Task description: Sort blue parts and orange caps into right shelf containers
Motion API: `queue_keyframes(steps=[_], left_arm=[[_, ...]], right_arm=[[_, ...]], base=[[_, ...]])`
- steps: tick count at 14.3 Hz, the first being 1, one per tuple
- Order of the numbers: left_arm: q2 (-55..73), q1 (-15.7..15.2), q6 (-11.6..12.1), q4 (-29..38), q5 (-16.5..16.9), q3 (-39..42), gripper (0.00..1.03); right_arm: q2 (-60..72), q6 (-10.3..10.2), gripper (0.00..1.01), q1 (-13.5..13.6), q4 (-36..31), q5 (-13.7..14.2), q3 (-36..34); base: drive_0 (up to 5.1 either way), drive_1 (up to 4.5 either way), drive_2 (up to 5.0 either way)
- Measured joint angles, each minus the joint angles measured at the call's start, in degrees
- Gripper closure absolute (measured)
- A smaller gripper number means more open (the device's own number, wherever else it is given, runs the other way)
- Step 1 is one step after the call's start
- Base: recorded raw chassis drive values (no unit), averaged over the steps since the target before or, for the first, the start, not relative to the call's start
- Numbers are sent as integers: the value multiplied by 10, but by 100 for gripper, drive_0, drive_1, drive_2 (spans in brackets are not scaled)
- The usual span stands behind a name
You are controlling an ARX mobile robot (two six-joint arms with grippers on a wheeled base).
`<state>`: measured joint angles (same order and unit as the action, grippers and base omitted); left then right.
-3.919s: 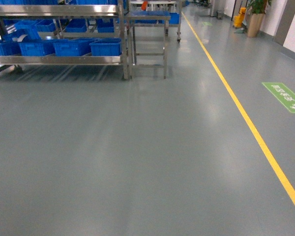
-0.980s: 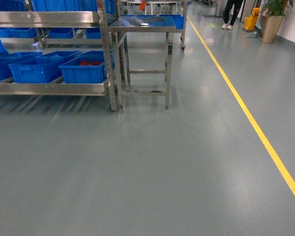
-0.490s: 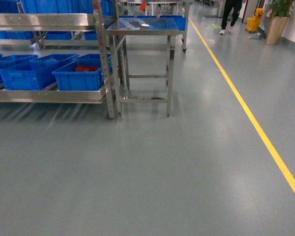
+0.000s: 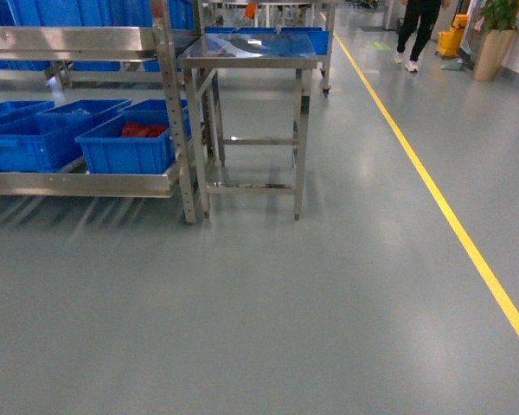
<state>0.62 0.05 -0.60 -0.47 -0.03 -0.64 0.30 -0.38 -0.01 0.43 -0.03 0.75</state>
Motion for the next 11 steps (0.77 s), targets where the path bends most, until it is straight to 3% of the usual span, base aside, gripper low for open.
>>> queue_keyframes(steps=[11], left_arm=[[0,0,0,0,0,0,61]], right_arm=[[0,0,56,0,-1,0,0]], base=[[-2,430,-434]])
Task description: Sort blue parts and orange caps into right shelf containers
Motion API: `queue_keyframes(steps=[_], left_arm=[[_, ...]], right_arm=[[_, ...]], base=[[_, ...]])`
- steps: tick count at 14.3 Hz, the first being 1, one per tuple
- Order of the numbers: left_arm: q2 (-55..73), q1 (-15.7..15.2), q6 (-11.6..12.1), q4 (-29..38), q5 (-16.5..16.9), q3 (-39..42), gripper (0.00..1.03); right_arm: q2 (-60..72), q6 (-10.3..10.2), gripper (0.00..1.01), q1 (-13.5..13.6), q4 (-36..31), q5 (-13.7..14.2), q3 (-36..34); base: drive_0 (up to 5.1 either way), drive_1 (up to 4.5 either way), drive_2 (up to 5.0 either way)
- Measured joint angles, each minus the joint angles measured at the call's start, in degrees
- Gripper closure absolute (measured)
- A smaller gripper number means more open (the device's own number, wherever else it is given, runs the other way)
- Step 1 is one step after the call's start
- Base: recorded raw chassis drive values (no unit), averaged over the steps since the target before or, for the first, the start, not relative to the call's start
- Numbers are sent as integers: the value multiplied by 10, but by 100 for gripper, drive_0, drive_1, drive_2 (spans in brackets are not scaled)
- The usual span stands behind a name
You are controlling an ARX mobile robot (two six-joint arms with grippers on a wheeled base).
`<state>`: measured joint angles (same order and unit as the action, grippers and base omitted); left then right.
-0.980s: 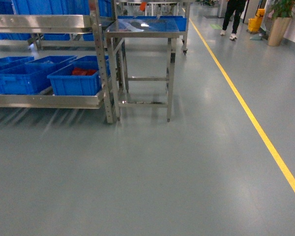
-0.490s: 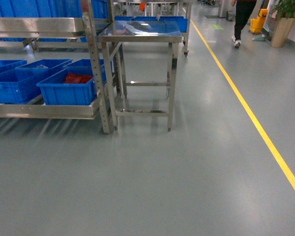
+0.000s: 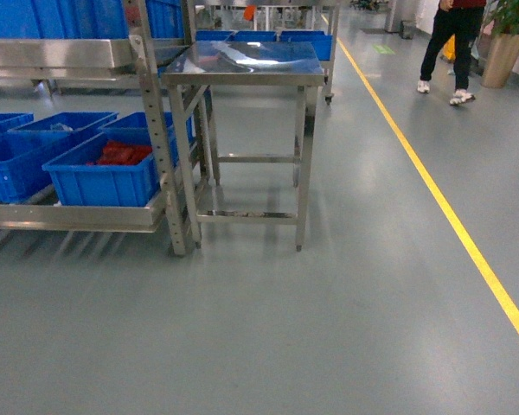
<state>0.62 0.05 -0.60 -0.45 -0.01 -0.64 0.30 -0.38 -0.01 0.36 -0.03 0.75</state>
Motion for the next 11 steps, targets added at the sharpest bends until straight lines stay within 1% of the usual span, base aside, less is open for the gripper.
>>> queue_keyframes(steps=[11], left_arm=[[0,0,0,-1,0,0,61]], right_arm=[[0,0,56,0,2,0,0]], base=[[-1,431,-433]])
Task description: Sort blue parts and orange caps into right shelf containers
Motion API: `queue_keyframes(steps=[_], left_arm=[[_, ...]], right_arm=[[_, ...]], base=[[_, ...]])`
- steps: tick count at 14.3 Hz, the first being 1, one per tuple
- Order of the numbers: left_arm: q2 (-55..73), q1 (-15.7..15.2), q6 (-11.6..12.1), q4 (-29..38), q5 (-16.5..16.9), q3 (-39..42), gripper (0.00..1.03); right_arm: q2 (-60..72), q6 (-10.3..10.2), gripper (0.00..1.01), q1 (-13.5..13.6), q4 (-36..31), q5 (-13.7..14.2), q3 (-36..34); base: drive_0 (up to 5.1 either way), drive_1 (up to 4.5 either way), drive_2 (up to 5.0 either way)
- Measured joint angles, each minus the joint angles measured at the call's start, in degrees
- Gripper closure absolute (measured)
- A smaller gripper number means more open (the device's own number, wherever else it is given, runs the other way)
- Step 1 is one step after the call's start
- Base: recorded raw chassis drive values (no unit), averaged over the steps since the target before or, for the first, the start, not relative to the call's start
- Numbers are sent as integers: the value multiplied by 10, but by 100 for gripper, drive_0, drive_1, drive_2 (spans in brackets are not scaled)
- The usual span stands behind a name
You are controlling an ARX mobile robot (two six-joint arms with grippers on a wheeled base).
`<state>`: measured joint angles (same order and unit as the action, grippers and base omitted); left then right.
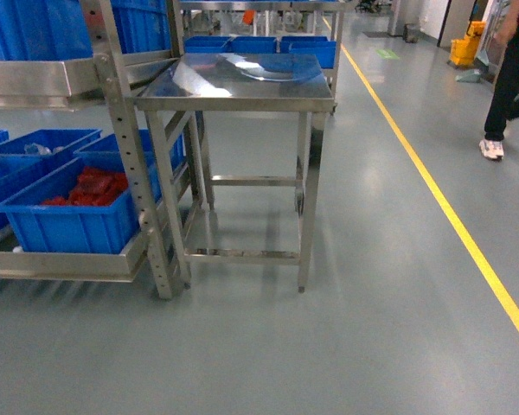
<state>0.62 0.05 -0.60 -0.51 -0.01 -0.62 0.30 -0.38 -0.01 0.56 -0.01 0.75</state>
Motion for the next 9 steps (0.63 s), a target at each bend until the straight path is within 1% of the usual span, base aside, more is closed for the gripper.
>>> queue_keyframes(steps=[9], left_arm=[[0,0,0,4,0,0,61]], right_arm=[[0,0,57,0,-2,0,0]], base=[[-2,430,-435]])
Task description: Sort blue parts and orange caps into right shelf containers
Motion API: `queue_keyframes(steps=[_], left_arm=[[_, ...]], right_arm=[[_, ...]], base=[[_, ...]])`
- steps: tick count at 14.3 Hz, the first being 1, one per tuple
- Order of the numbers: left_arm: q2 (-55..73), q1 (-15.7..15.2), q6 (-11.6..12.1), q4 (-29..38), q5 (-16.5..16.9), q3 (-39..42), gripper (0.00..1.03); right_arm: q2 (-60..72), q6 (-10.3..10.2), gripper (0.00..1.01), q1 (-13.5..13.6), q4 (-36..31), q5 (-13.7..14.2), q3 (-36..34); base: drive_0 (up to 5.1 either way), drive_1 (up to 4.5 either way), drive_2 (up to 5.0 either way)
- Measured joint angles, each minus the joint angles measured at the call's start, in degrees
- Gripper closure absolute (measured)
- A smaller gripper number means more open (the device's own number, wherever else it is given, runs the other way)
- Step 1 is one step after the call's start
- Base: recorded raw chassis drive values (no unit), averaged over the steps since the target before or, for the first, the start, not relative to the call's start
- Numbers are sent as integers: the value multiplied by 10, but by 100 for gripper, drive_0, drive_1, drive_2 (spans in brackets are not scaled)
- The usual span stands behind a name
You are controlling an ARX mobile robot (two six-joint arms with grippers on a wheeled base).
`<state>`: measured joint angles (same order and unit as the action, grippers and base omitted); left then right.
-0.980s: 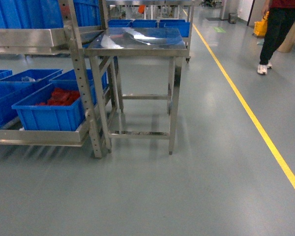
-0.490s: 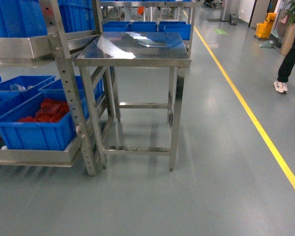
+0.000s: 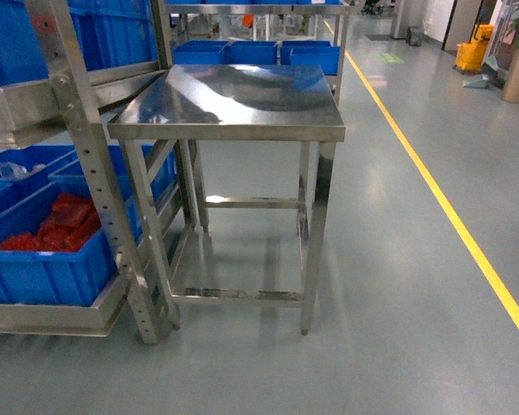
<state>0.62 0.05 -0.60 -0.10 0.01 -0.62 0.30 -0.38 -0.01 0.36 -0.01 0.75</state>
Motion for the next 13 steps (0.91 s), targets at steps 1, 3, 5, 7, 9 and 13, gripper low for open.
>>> queue_keyframes(steps=[1,3,5,7,9,13], left_arm=[[0,0,0,-3,-1,0,61],[0,0,0,-1,0,0,61],[0,0,0,-2,0,0,61],[0,0,0,0,0,0,61],[0,0,0,-4,0,0,61],[0,0,0,-3,0,0,61]], right_arm=[[0,0,57,0,0,0,0],[0,0,57,0,-2,0,0],[0,0,57,0,1,0,0],[0,0,57,0,-2,0,0],[0,0,57,0,-2,2,0],[0,0,57,0,0,1,0]], base=[[-12,422,-445],[-2,432,-435],[0,0,0],[-244,122,122],[-479,252,252],[-481,252,252]])
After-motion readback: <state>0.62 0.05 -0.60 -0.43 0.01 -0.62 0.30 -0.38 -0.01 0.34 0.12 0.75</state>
